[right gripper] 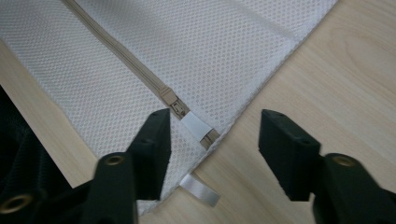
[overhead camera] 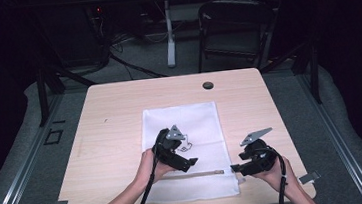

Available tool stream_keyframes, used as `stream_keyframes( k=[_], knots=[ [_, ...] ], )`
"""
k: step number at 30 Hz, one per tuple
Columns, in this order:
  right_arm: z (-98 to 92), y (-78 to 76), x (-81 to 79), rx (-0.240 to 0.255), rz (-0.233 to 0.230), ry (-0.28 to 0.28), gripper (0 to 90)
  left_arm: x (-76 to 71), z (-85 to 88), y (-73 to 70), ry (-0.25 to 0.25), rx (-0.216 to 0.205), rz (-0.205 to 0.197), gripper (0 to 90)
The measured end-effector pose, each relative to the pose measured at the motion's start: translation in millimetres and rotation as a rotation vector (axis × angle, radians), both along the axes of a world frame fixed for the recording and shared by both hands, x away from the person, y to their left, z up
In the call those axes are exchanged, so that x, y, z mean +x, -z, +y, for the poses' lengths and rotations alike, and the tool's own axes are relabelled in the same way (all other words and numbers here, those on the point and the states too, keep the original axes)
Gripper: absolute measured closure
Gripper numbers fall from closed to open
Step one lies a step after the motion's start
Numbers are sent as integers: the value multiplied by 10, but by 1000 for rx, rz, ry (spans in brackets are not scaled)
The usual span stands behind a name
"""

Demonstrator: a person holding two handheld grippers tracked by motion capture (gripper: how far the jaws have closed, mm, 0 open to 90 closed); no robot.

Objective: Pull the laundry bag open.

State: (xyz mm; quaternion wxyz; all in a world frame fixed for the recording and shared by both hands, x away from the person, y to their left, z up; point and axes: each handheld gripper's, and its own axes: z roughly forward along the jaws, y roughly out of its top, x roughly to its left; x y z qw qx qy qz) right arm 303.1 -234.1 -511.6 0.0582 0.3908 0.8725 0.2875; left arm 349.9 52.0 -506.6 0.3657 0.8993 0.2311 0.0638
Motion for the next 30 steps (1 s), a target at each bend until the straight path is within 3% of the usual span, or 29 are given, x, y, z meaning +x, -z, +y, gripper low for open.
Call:
stream_keyframes(
  k=[7,11,17,20,27,29,30],
  knots=[
    [128,114,41,-52,15,-39,800,-34,-165,127,45,6,16,103],
    [209,204,96,-67,40,-58,887,-52,-264,202,77,13,23,149],
    [295,309,132,-94,51,-76,900,-97,-395,313,143,5,20,183],
    [327,384,146,-109,54,-84,900,-101,-450,352,146,28,17,216],
    [341,426,140,-112,54,-87,900,-98,-532,439,177,28,27,253],
    [341,430,139,-104,56,-89,900,-99,-556,462,190,26,33,302],
    [330,428,144,-106,60,-90,900,-102,-566,463,196,46,31,321]
  ],
)
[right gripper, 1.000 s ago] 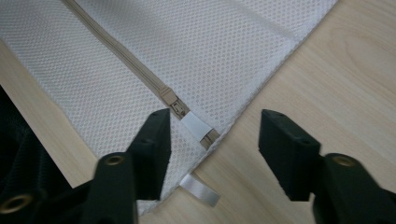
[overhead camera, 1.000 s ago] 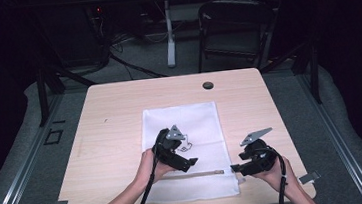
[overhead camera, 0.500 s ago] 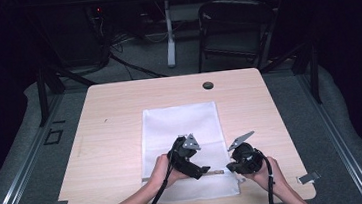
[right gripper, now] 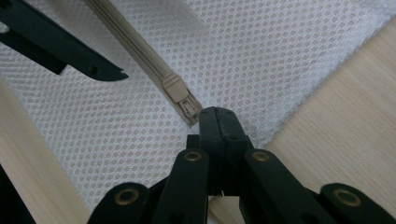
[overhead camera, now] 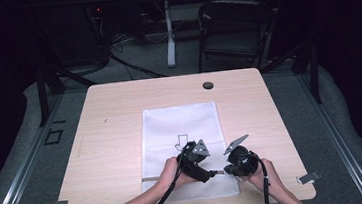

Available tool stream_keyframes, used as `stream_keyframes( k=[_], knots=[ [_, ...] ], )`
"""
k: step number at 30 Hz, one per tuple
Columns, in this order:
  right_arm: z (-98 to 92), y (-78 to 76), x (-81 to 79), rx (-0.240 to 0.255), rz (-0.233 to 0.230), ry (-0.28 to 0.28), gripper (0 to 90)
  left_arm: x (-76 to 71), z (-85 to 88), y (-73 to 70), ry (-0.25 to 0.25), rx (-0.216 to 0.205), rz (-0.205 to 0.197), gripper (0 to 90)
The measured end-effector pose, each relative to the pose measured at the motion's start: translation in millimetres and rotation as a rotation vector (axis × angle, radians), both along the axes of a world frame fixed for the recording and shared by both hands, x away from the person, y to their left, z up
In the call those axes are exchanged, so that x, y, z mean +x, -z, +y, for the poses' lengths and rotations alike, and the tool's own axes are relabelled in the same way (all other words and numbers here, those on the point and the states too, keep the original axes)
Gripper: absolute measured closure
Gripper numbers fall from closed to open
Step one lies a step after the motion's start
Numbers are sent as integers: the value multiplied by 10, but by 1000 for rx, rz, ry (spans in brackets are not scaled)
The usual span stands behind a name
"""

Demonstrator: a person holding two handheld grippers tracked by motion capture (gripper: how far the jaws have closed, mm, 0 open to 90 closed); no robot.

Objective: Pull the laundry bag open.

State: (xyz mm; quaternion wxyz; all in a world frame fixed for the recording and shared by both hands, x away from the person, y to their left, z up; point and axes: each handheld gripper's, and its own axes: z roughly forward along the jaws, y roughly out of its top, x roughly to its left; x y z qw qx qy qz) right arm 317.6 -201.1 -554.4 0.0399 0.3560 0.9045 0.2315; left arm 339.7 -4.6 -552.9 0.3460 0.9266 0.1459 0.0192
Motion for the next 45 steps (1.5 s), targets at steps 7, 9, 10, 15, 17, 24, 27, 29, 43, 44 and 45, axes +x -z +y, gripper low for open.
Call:
stream_keyframes(
  k=[7,9,10,15,17,24,27,29,43,44,45],
  knots=[
    [-37,21,2,42,7,4,900,-11,-84,69,72,-10,32,520],
    [-53,23,5,37,1,2,900,-24,-116,88,86,-2,30,574],
    [-56,25,4,41,1,5,900,-32,-133,91,91,11,29,585],
    [-40,23,-8,40,-3,4,900,-32,-207,136,111,1,33,706],
    [-41,21,-8,37,-2,-1,900,-28,-223,143,108,3,28,742],
    [-27,15,-12,27,1,11,900,-29,-244,170,119,2,30,813],
    [-22,14,-11,21,-2,12,900,-29,-244,171,119,2,29,820],
    [-19,12,-10,16,-2,10,900,-31,-237,160,111,20,31,822],
    [-12,17,-14,21,17,20,900,-20,-217,164,115,0,46,824],
    [-12,17,-14,20,17,20,900,-21,-217,162,115,4,44,824],
    [-21,13,-9,1,11,14,900,-21,-217,161,115,4,44,824]
  ],
)
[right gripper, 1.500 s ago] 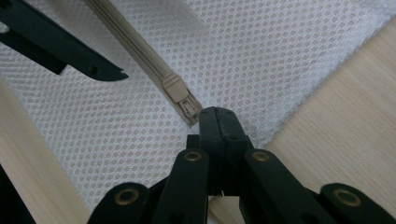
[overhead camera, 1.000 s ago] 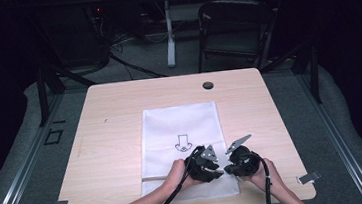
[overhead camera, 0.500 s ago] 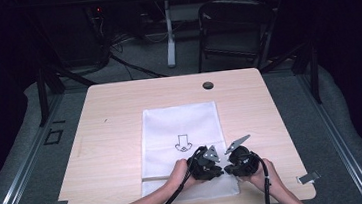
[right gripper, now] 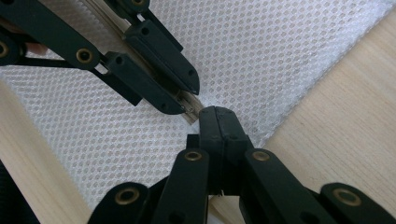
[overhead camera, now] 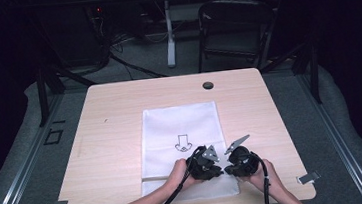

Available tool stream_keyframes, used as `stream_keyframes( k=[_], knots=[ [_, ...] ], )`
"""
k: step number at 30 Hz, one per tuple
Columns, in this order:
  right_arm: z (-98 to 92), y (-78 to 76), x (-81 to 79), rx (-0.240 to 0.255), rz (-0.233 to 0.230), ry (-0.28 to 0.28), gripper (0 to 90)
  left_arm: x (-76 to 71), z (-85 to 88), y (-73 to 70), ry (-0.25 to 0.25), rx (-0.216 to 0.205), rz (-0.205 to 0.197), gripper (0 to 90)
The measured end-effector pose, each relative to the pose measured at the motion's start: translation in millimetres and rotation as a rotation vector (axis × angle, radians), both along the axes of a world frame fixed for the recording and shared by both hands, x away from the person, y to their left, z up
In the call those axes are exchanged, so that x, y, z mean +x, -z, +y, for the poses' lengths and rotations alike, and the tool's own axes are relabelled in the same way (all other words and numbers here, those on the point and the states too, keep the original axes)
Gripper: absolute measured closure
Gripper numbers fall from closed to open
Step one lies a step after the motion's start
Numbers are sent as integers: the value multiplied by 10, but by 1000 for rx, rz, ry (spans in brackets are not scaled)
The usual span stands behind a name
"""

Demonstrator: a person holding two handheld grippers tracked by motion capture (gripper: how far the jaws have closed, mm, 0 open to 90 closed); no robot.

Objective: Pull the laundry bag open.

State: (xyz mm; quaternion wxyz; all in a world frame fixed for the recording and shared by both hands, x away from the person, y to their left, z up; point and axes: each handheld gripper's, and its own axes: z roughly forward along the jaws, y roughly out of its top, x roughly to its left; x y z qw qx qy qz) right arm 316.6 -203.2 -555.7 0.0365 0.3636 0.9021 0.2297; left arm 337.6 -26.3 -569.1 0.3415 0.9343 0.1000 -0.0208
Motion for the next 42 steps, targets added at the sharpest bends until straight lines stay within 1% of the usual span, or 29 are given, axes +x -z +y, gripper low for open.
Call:
stream_keyframes(
  k=[1,2,4,5,6,10,11,14,17,18,20,21,22,23,24,25,26,30,31,32,34,35,36,37,38,39,40,41,42],
  knots=[
    [3,8,-3,16,-1,10,900,0,0,0,1,0,0,824],
    [1,9,-3,18,1,15,900,-3,1,-10,-3,15,-7,824],
    [-2,8,-5,32,15,25,900,-2,2,-9,-1,13,-4,824],
    [-9,7,-2,25,16,25,900,-5,1,-11,-3,15,-7,824],
    [-12,9,-2,24,14,27,900,-4,1,-4,1,1,-2,824],
    [-20,12,-4,33,16,31,900,3,23,-12,5,5,-2,825],
    [-17,16,-6,48,18,36,900,4,31,-13,4,3,1,825],
    [-19,18,0,57,28,42,900,8,52,-15,2,1,4,825],
    [-24,17,4,50,26,40,900,11,55,-14,3,0,5,824],
    [-33,14,10,35,22,31,900,10,57,-26,1,18,0,824],
    [-36,15,10,39,25,33,900,21,70,-21,6,3,8,824],
    [-29,32,1,66,20,50,900,23,83,-23,5,4,11,824],
    [-36,17,8,48,29,43,900,24,90,-27,5,9,10,824],
    [-33,24,5,62,29,49,900,23,96,-28,2,10,10,824],
    [-34,24,5,63,29,50,900,23,100,-23,3,0,12,824],
    [-33,24,6,63,30,50,900,23,105,-25,4,5,14,824],
    [-34,17,9,47,31,44,900,23,112,-29,5,6,12,825],
    [-34,16,8,47,31,47,900,30,140,-34,1,5,19,824],
    [-35,16,8,50,34,47,900,29,140,-34,1,8,18,824],
    [-25,31,-2,74,30,65,900,32,144,-36,3,9,15,824],
    [-24,32,-2,76,29,65,900,35,158,-40,3,9,18,824],
    [-35,18,9,49,32,46,900,36,164,-43,4,9,18,824],
    [-34,18,9,51,32,47,900,35,168,-46,3,15,15,824],
    [-27,30,0,66,27,62,900,34,173,-42,1,7,22,824],
    [-31,23,6,57,30,52,900,35,180,-46,2,14,20,824],
    [-35,16,11,46,33,43,900,37,185,-40,0,3,25,824],
    [-35,17,11,48,32,44,900,36,191,-45,2,13,20,824],
    [-35,16,11,46,32,42,900,37,196,-42,1,7,24,824],
    [-35,17,12,48,32,43,900,35,197,-50,1,22,17,824]
  ],
)
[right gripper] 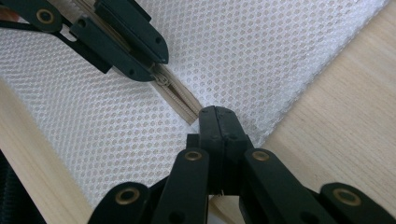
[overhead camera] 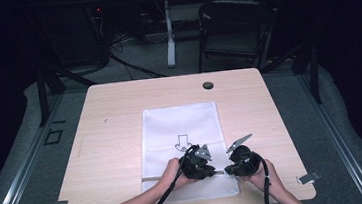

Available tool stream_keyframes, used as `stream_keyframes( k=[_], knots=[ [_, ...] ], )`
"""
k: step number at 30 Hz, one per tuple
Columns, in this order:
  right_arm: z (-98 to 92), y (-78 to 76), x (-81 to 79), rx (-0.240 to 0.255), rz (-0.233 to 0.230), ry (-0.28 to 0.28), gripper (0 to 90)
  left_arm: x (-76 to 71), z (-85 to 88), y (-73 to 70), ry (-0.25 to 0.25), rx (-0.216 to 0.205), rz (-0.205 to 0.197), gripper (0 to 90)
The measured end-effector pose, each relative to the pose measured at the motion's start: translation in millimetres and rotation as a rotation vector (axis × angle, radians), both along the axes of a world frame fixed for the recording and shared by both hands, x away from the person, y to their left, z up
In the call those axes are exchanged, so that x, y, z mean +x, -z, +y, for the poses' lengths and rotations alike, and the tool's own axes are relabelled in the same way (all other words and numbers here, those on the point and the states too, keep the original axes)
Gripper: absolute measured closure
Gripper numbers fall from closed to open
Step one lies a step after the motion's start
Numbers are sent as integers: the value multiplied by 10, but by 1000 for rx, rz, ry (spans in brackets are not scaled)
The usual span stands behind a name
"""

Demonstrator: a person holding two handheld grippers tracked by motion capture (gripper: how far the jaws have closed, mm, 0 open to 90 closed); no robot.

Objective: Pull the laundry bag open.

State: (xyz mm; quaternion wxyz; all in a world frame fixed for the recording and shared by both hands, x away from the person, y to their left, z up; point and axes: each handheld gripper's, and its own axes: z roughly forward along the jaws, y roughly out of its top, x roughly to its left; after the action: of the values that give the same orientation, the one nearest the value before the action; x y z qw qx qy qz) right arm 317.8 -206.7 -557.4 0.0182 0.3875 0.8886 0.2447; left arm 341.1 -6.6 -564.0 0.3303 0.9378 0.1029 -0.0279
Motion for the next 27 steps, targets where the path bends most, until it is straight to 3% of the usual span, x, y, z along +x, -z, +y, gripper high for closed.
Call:
stream_keyframes(
  k=[27],
  knots=[
    [10,0,-3,2,2,7,900,-3,165,-28,-19,4,11,824]
  ],
)
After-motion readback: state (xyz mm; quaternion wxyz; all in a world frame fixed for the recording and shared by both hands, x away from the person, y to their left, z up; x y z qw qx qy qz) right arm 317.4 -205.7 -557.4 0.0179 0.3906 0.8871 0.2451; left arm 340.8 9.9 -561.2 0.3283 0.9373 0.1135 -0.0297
